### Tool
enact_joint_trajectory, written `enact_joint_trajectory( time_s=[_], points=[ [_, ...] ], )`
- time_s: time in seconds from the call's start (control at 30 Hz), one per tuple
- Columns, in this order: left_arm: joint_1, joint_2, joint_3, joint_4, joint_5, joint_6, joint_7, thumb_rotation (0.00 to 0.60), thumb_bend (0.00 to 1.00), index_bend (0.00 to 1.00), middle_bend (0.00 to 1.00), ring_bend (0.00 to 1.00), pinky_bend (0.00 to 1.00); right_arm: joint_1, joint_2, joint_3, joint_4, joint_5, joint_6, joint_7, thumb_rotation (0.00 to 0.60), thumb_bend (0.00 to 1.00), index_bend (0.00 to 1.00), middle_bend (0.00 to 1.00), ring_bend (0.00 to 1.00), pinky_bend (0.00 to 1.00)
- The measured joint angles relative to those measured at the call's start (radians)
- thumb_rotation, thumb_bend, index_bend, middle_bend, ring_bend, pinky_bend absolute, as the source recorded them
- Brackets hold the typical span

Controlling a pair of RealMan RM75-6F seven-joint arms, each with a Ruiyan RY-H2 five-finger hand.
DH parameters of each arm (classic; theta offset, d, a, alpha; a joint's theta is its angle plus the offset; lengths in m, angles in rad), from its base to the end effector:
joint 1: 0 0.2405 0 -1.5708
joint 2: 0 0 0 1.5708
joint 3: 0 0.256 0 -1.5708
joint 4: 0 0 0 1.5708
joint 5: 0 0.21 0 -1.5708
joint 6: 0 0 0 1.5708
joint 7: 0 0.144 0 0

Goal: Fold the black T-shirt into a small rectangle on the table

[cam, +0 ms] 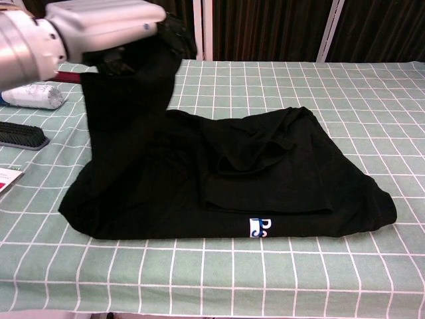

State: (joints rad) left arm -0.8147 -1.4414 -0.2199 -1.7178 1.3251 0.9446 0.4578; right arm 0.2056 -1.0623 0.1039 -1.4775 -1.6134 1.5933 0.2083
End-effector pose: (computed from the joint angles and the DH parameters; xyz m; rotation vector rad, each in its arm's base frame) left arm -0.0600 0.3186 0.0102 -2.1052 -0.5937 -1.1245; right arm -0.2873 -0.2279 0.2052 1.4562 -0.6739 1.1752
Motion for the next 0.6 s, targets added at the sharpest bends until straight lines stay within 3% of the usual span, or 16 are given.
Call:
enact_joint_trajectory(
  time_s=[0.33,0.6],
  points=[
    [-0.238,-0.215,-0.084,0.055,-0.219,-0.128,0.176,0.600,0.65,0.61,0.23,0.13,0.19,-0.019,0.004,0.009,0.016,0.009,0.022,0.031,0.600,0.03,0.00,0.06,0.02,0.10],
    [-0.380,-0.364,-0.115,0.200,-0.416,-0.125,0.322,0.600,0.65,0.61,0.23,0.13,0.19,-0.022,0.003,0.011,0.027,0.011,0.018,0.046,0.600,0.03,0.00,0.06,0.02,0.09]
  ],
)
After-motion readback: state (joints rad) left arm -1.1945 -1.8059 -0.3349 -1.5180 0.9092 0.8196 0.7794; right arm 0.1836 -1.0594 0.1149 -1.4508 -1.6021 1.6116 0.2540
